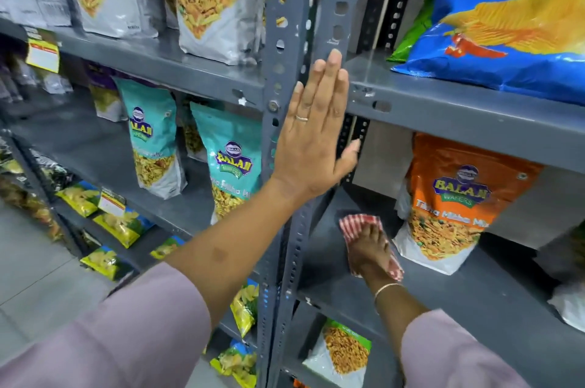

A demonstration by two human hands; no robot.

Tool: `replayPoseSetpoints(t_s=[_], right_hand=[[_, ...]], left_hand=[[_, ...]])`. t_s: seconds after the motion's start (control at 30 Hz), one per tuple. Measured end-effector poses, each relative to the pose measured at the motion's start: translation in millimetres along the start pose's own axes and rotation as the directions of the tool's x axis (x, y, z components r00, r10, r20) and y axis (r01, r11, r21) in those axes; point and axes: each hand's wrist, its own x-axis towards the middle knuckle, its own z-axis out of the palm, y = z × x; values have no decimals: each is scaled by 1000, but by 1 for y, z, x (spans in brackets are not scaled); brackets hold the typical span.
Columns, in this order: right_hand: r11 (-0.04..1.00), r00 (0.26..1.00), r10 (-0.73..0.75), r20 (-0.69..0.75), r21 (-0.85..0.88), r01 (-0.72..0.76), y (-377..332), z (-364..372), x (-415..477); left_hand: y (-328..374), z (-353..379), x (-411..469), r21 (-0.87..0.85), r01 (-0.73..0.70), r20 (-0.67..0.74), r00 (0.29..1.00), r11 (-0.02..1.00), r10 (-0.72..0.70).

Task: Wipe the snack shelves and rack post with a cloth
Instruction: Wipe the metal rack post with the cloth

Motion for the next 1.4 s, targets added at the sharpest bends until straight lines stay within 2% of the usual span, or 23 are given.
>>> replayPoseSetpoints(t_s=[0.07,0.1,0.17,0.2,0.23,0.27,0.37,0.4,0.47,0.5,0.57,0.6,0.7,0.73,0.83,0.9,0.97,1.0,1.07,1.13,1.27,1.33,1.4], right_hand=[[979,981,-195,18,68,193,1,6,27],[965,962,-262,72,17,262,2,6,37],[965,976,-204,73,-152,213,5,2,55],[982,995,-98,33,-160,102,0,-3,56],[990,997,4,73,-142,7,-6,-4,59],[993,998,-28,59,-114,35,-8,1,63],[955,952,-276,133,-71,287,-22,-5,60],[954,965,-234,122,-161,251,-16,-4,75],[994,998,-10,69,-104,17,-9,-3,113],[987,997,-29,65,-157,39,-7,-1,121],[958,977,-181,115,-203,201,-28,-20,101],[963,976,-196,100,-171,211,-37,-30,83],[883,901,-422,99,-181,433,-49,-35,65],[870,887,-449,108,-175,462,-45,-28,66],[909,915,-382,126,-124,397,-40,-17,44],[877,884,-447,132,-130,463,-33,-16,26],[816,805,-568,170,-12,578,-28,-21,-4],[813,799,-581,156,57,580,-23,-19,-15],[874,865,-480,144,160,459,-10,-18,-41],[868,872,-460,166,292,403,6,-14,-65],[904,892,-399,212,252,345,18,-22,-121],[880,837,-441,323,339,332,21,-31,-141],[751,731,-533,427,637,176,22,-53,-148]], left_hand=[[0,0,1,-11,-10,-11,1000,1000,10],[-1,0,1,-16,-12,-21,1000,1000,12],[-1,0,1,-16,-12,-38,999,1000,12],[0,0,2,-17,-15,-44,999,1000,14],[0,1,2,-18,-19,-47,999,1000,18],[0,2,2,-17,-20,-51,999,1000,19],[-2,3,1,-19,-17,-58,998,1000,16],[-2,3,1,-20,-19,-61,998,1000,18],[-2,4,2,-17,-28,-69,997,999,27],[-2,4,2,-16,-30,-72,997,999,29],[-1,4,2,-25,-22,-76,997,999,20],[-1,4,2,-34,-18,-81,997,999,15],[0,3,3,-47,-8,-89,996,999,4],[0,3,3,-45,-7,-85,996,999,3],[2,1,2,-41,2,-63,998,999,-4],[3,-1,2,-49,15,-51,999,999,-17],[5,-3,3,-57,27,-42,999,998,-29],[6,-4,3,-56,31,-39,999,998,-34],[6,-4,2,-40,51,-39,998,998,-52],[7,-6,2,-31,80,-26,996,996,-81],[12,-10,2,-13,109,33,993,994,-109],[12,-12,2,-12,107,56,993,994,-106],[12,-13,2,-1,102,69,992,995,-102]])
